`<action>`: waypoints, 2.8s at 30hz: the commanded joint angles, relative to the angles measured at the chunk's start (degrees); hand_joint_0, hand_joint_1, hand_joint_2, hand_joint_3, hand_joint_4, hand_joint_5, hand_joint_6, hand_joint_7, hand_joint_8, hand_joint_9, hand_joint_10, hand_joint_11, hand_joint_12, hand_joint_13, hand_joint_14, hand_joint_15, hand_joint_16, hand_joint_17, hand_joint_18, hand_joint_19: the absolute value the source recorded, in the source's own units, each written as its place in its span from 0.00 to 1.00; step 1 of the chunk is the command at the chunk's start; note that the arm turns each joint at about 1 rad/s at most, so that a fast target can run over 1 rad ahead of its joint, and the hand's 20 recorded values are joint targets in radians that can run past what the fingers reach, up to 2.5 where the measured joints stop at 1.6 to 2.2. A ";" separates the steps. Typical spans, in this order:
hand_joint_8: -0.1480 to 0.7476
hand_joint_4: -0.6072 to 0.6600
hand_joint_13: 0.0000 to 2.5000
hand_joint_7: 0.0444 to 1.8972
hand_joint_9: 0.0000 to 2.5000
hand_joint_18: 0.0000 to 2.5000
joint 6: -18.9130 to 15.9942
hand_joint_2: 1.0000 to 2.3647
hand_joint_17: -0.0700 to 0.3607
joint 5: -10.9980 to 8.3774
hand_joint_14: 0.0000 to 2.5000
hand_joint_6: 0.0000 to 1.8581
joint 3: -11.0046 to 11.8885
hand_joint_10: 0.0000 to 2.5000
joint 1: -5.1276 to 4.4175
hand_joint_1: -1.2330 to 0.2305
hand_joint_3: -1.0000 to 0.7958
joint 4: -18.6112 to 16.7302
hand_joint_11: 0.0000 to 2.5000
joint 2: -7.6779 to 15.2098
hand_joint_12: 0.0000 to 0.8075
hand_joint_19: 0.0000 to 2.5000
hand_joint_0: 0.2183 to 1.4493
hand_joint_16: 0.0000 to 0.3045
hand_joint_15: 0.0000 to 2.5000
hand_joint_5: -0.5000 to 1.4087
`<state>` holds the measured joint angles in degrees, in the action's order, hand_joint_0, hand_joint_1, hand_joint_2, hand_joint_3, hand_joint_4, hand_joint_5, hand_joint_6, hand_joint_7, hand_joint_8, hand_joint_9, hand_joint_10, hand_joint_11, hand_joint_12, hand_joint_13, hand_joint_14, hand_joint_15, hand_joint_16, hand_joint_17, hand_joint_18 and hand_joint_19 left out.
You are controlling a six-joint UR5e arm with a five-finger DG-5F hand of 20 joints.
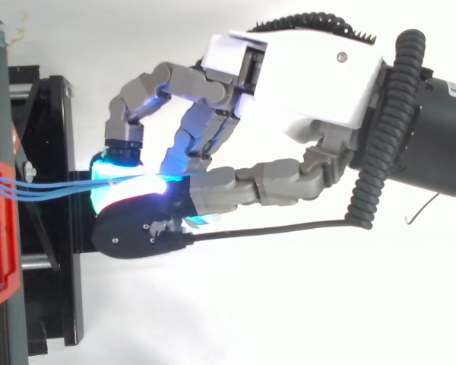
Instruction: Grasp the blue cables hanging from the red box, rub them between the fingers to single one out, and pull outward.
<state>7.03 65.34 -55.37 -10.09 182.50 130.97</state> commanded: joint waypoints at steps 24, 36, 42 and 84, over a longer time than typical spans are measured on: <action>0.47 0.50 0.47 0.55 0.49 0.36 0.00 0.01 0.40 0.05 0.01 0.50 0.09 0.12 0.07 0.32 0.52 -0.22 0.60 0.08 0.45 0.33 0.33 0.15 0.48 0.18; 0.43 0.48 0.44 0.54 0.45 0.33 0.79 0.01 0.39 0.05 0.01 0.51 0.09 0.08 0.25 0.23 0.38 -0.92 0.62 0.08 0.42 0.32 0.41 0.14 0.46 0.17; 0.44 0.56 0.44 0.48 0.46 0.33 0.70 0.00 0.38 0.05 0.01 0.51 0.09 0.05 0.34 0.28 0.28 -0.92 0.62 -0.01 0.42 0.32 0.31 0.14 0.46 0.17; 0.42 0.52 0.43 0.52 0.47 0.33 1.06 0.00 0.37 0.84 0.01 0.51 1.59 0.00 0.95 0.26 0.28 0.84 0.59 -0.01 0.41 0.31 0.32 0.13 0.43 0.18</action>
<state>8.09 66.18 -53.79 -9.14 183.32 130.96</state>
